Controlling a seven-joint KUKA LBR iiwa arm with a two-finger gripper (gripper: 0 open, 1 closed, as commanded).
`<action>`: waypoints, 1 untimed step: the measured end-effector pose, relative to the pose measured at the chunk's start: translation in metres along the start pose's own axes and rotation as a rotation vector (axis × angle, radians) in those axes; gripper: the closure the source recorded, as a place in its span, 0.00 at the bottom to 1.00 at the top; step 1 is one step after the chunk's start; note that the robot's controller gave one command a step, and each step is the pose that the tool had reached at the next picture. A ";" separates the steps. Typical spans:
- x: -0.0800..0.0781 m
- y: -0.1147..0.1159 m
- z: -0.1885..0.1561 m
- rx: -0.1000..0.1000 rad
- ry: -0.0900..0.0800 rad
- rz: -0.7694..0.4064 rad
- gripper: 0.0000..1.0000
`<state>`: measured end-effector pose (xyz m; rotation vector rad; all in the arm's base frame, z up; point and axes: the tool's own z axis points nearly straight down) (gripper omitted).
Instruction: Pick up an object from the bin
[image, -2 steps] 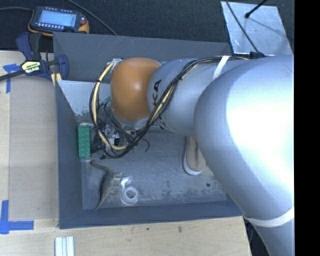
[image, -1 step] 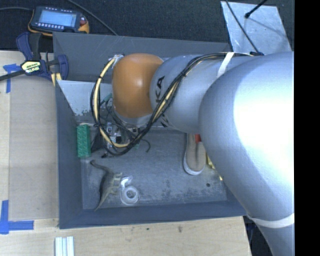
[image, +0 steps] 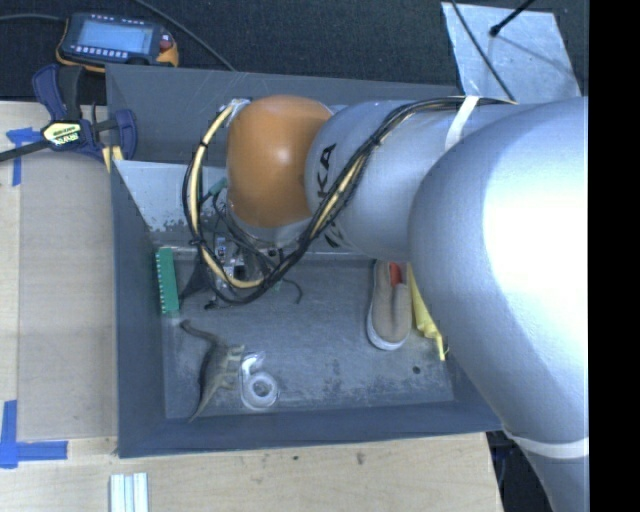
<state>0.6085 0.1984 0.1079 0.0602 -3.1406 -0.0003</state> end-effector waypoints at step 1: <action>-0.001 0.000 -0.015 -0.001 -0.005 0.000 1.00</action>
Offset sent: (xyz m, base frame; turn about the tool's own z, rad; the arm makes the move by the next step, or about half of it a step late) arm 0.0000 0.0001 0.0034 0.0000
